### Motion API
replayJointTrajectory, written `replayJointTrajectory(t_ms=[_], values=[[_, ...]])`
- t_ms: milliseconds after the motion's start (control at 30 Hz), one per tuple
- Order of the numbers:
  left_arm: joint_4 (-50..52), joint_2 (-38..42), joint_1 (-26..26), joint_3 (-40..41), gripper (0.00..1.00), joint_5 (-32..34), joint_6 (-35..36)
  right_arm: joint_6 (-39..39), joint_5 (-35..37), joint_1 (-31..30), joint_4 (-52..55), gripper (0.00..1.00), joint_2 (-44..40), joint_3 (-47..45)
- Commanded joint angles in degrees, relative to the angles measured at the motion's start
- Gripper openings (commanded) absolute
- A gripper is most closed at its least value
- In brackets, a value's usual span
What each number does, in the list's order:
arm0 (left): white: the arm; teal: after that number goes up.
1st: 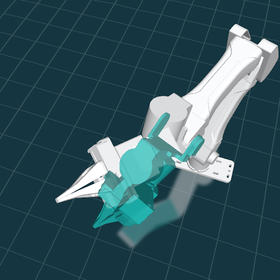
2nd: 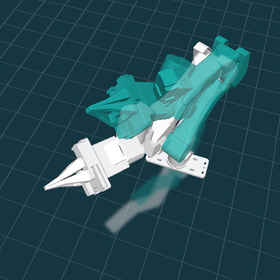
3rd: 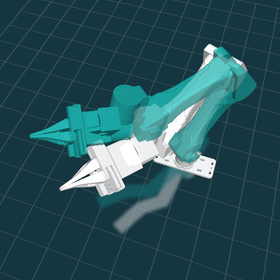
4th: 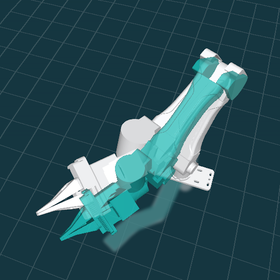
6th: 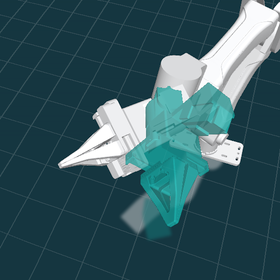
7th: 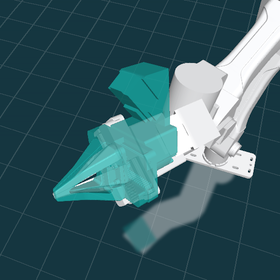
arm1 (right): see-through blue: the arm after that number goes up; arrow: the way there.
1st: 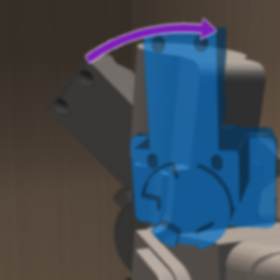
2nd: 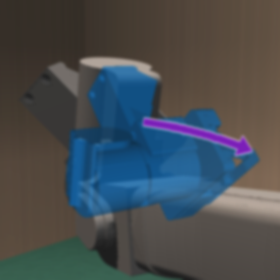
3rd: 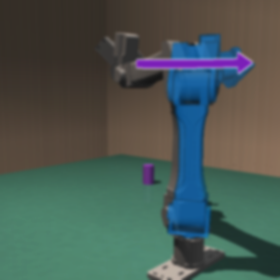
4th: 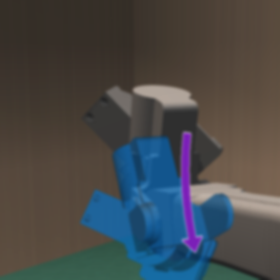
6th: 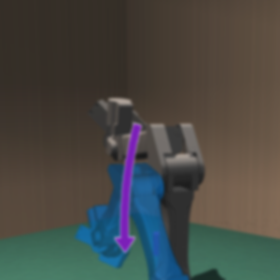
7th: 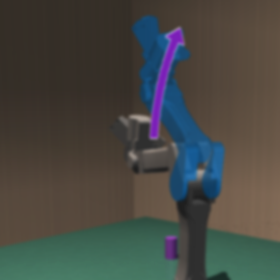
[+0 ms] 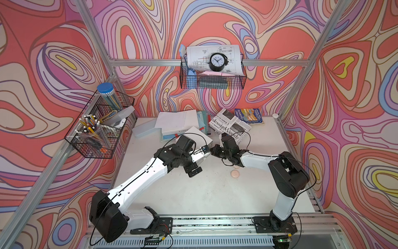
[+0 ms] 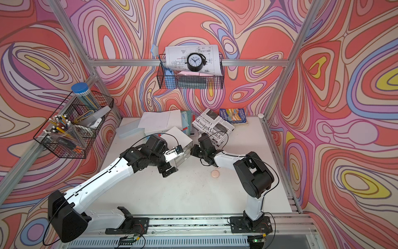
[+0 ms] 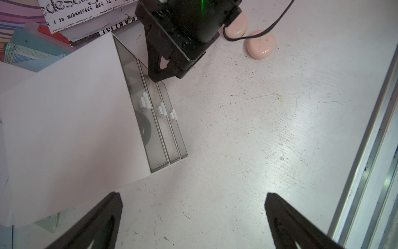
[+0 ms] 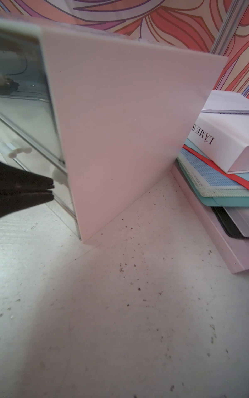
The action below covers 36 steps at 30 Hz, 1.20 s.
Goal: Put the bluetooth earphones in the drawer according to color
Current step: Close the drawer in the storage box, then open the drawer in the storage box.
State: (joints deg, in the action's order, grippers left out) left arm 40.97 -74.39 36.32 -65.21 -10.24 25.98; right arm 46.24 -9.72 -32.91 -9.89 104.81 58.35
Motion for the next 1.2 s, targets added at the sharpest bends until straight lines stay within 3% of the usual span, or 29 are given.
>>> replayJointTrajectory(t_ms=[0, 267, 433, 600, 733, 1167], values=[[1.2, 0.2, 0.1, -0.6, 0.98, 0.3, 0.5, 1.7, -0.9, 0.1, -3.5, 0.00, -0.7, -1.8], [1.0, -0.9, 0.1, 0.3, 0.99, 2.1, 1.4, 7.8, -1.1, 0.1, -11.3, 0.00, -3.0, -10.4], [-0.9, -1.8, 0.1, 0.6, 0.99, 2.2, 0.9, 12.8, -3.2, 0.0, -19.0, 0.06, -3.0, -16.0], [-2.4, -3.9, 0.1, 0.5, 0.99, 5.3, 0.2, 15.0, -4.1, -1.5, -26.8, 0.23, -1.6, -19.1], [-3.4, -5.7, -0.3, 0.8, 0.99, 5.0, -0.2, 17.0, -4.0, -2.4, -29.8, 0.31, 0.5, -18.9], [-4.5, -5.2, -2.4, 0.6, 0.98, 3.8, -0.8, 26.5, -4.0, -4.4, -44.1, 0.33, 10.3, -19.8]])
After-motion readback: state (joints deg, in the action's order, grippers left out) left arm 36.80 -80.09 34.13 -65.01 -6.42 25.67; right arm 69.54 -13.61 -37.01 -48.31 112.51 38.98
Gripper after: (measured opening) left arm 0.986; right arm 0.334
